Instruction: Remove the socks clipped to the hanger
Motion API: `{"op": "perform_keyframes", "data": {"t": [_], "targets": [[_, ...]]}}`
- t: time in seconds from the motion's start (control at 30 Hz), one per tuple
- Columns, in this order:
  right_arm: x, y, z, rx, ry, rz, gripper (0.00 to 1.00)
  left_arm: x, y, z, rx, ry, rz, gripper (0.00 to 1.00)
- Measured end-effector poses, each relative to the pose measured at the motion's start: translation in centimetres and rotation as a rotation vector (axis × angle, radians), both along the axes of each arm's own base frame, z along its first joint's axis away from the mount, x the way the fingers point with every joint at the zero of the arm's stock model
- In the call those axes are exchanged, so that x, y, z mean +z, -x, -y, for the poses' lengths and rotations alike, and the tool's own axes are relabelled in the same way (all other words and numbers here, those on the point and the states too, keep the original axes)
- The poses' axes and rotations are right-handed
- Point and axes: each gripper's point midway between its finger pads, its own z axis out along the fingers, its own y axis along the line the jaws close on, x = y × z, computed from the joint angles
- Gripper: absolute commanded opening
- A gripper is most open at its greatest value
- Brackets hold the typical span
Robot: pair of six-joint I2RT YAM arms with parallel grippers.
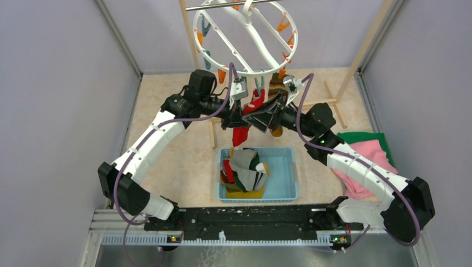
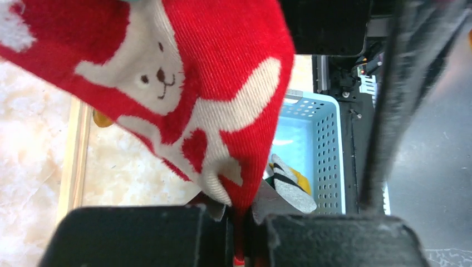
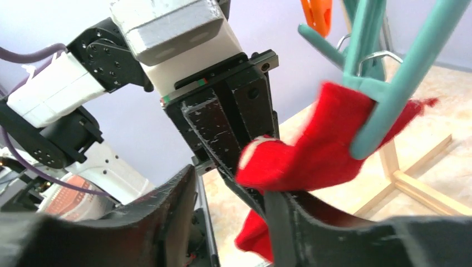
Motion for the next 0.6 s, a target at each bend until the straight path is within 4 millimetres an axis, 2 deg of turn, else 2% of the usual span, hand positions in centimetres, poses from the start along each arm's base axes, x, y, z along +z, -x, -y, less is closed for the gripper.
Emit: {"op": "perform_keyframes", "data": {"t": [0.03,0.07,0.1,0.27,0.37,0.47,0.6], "targets": [[0.2,-0.1,0.1,-0.006,0.000,-0.001,0.69,0.0,-0.1,0.0,0.005,-0.002,0.004,0.00],[0.3,-0.3,0.3,-0.017,0.003,0.000,0.91,0.0,-0.2,0.0,0.009,-0.003,0.006,0.00],[0.4,-0.5,0.5,-0.032,0.005,-0.005,0.98,-0.1,-0.4,-0.1,0.017,-0.007,0.009,0.00],[0.9,-3.1,3.5,-0.214,0.010,-0.011,0.99,-0.2,-0.8,-0.2,0.036,-0.014,0.022,0.00],[1.8,-4.1,5.0,-0.313,0.006,0.019,0.99,-0.4,-1.0,-0.3,0.047,-0.017,0.030,0.00],[3.0,-5.0,5.5,-0.382,0.018,0.056,0.99,-0.8,-1.2,-0.4,0.055,-0.024,0.030,0.00],[5.5,-6.6,5.7,-0.450,0.024,0.113,0.98,-0.9,-1.5,-0.5,0.069,-0.032,0.036,0.00]]}}
